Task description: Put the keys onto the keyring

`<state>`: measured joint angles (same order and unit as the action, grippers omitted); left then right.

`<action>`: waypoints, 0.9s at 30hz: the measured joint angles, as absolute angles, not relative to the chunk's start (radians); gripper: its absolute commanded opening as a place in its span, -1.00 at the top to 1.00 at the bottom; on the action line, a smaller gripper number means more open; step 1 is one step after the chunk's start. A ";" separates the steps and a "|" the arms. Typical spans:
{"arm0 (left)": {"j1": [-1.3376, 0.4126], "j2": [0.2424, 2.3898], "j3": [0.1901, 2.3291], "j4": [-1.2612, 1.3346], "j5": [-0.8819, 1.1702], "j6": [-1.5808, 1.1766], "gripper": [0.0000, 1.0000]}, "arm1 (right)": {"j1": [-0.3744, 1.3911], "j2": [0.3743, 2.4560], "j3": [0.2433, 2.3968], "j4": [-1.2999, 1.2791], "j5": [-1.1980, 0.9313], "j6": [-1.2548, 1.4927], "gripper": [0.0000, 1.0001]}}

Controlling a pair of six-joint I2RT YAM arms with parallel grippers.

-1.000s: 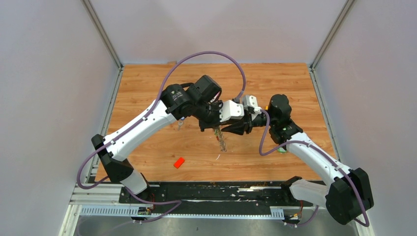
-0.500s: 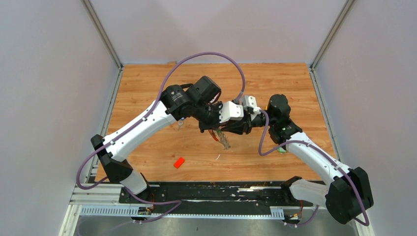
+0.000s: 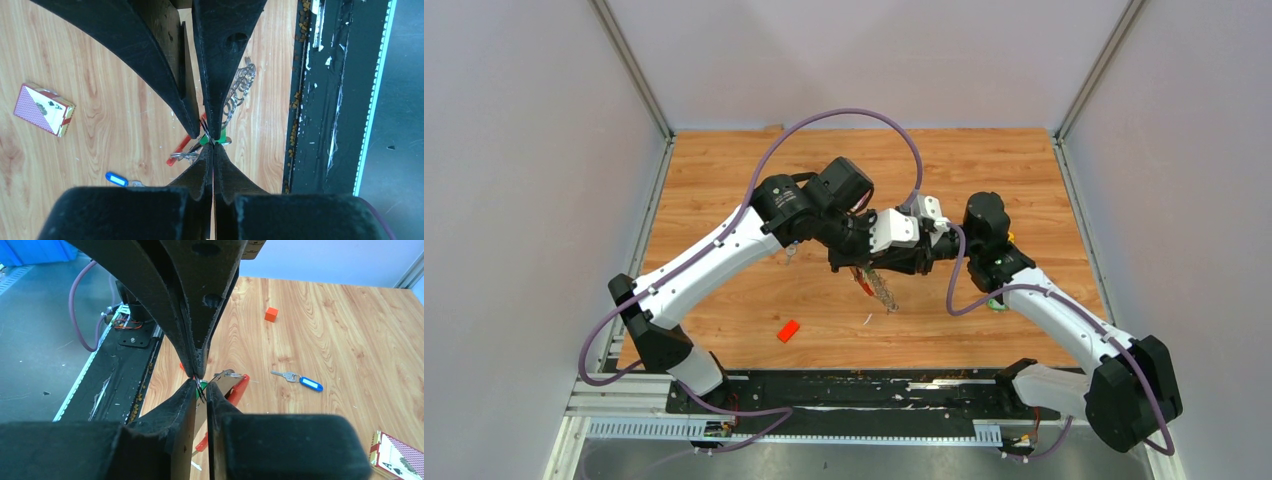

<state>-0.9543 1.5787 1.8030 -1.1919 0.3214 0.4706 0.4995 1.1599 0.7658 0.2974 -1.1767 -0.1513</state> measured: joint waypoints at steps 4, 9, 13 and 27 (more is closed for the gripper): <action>-0.954 1.578 1.798 -1.192 0.323 0.472 1.00 | 0.503 1.160 0.766 0.282 -1.177 -0.151 0.95; -0.954 1.572 1.787 -1.184 0.316 0.476 1.00 | 0.503 1.160 0.766 0.275 -1.179 -0.150 1.00; -0.954 1.565 1.769 -1.168 0.313 0.476 0.95 | 0.504 1.160 0.767 0.262 -1.179 -0.155 1.00; -0.911 1.251 1.382 -0.823 0.313 0.613 0.07 | 0.472 1.131 0.769 0.324 -1.200 -0.066 1.00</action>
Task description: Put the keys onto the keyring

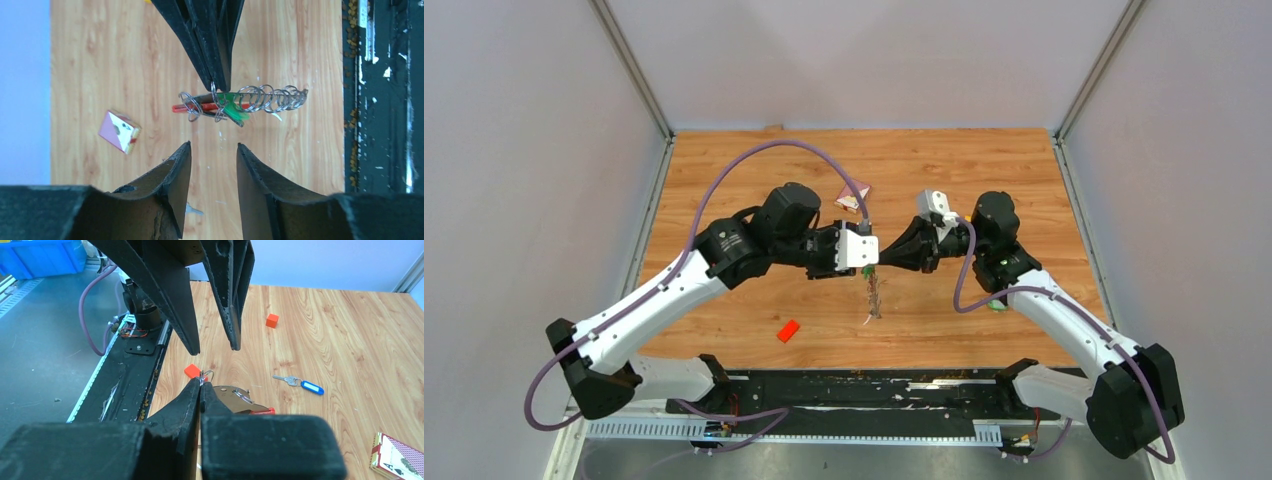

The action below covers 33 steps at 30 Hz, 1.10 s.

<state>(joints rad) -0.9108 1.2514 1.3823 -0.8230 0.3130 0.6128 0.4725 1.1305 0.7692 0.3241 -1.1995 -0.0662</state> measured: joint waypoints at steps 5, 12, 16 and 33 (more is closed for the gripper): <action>-0.910 1.203 1.322 -0.717 0.340 0.656 0.10 | 0.470 1.130 0.770 0.338 -1.206 -0.049 1.00; -0.910 1.214 1.314 -0.653 0.382 0.671 0.33 | 0.468 1.130 0.770 0.341 -1.207 -0.045 1.00; -0.910 1.226 1.314 -0.650 0.397 0.684 0.34 | 0.468 1.130 0.770 0.341 -1.207 -0.045 1.00; -0.910 1.248 1.314 -0.681 0.436 0.725 0.72 | 0.464 1.130 0.770 0.341 -1.207 -0.043 1.00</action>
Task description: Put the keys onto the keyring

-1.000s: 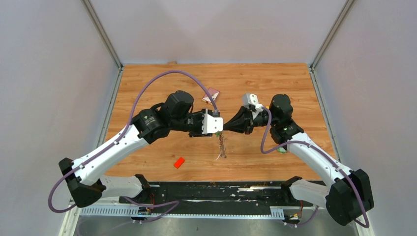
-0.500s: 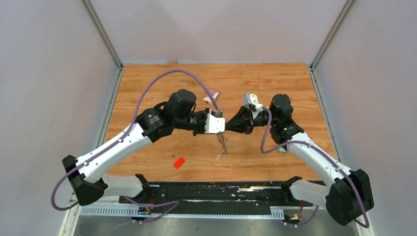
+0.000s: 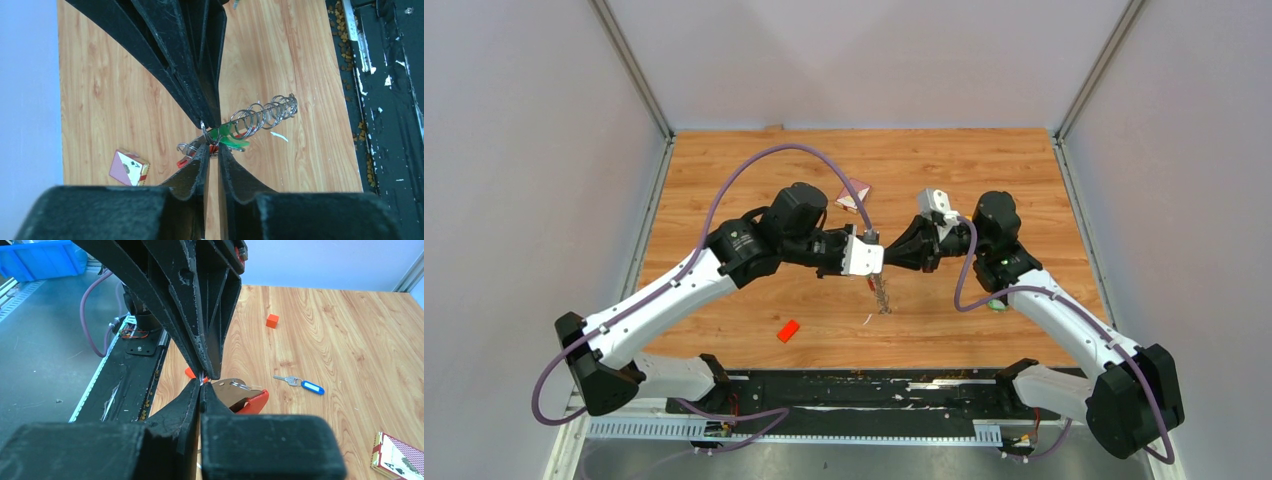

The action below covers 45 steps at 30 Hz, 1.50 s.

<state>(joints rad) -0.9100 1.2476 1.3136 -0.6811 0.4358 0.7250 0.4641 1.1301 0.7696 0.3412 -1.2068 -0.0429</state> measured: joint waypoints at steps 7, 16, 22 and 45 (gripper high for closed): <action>-0.910 1.258 1.314 -0.693 0.439 0.735 0.90 | 0.461 1.130 0.770 0.340 -1.206 -0.042 1.00; -0.910 1.263 1.314 -0.691 0.446 0.736 1.00 | 0.461 1.131 0.770 0.342 -1.207 -0.031 1.00; -0.908 1.275 1.312 -0.669 0.455 0.701 1.00 | 0.453 1.131 0.766 0.363 -1.208 -0.002 1.00; -0.890 1.280 1.282 -0.635 0.540 0.685 1.00 | 0.448 1.134 0.750 0.405 -1.252 0.024 1.00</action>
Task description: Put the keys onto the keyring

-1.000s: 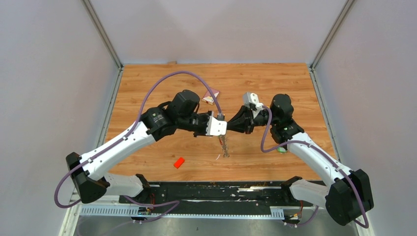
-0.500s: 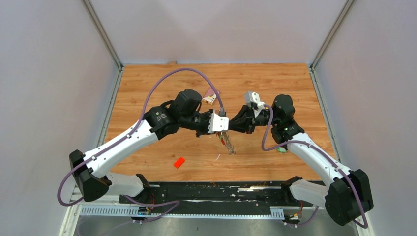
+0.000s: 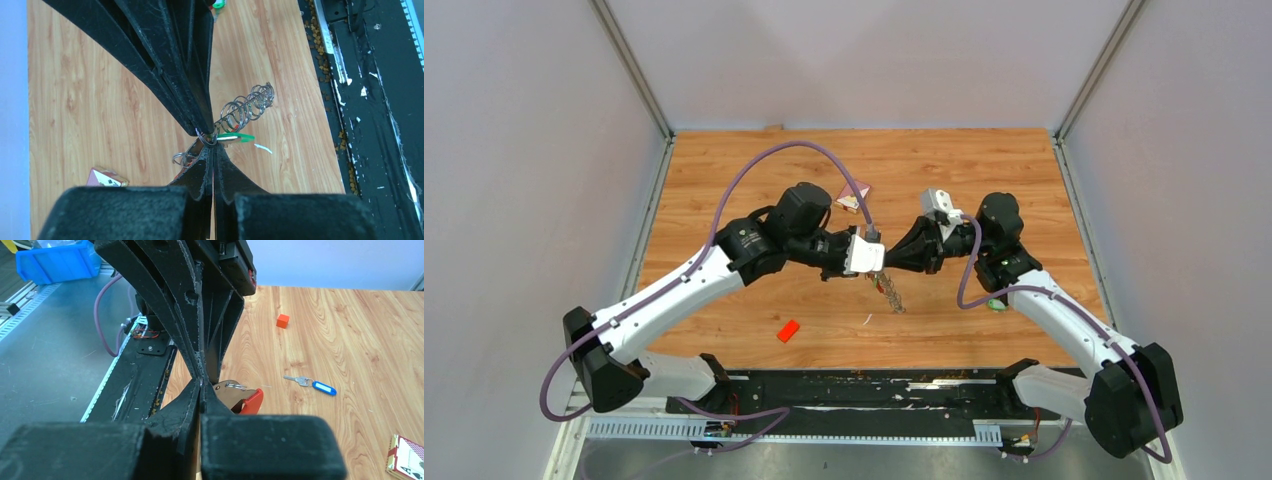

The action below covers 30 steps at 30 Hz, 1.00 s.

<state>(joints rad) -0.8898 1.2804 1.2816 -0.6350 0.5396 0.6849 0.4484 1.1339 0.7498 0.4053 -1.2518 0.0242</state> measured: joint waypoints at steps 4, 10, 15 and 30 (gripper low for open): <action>-0.888 1.272 1.278 -0.647 0.570 0.731 1.00 | 0.452 1.136 0.750 0.409 -1.274 0.009 1.00; -0.885 1.271 1.287 -0.710 0.619 0.822 1.00 | 0.464 1.148 0.754 0.378 -1.314 -0.048 1.00; -0.884 1.271 1.322 -0.772 0.640 0.883 1.00 | 0.471 1.150 0.780 0.310 -1.337 -0.114 1.00; -0.880 1.301 1.334 -0.791 0.688 0.875 1.00 | 0.494 1.150 0.763 0.371 -1.345 -0.047 1.00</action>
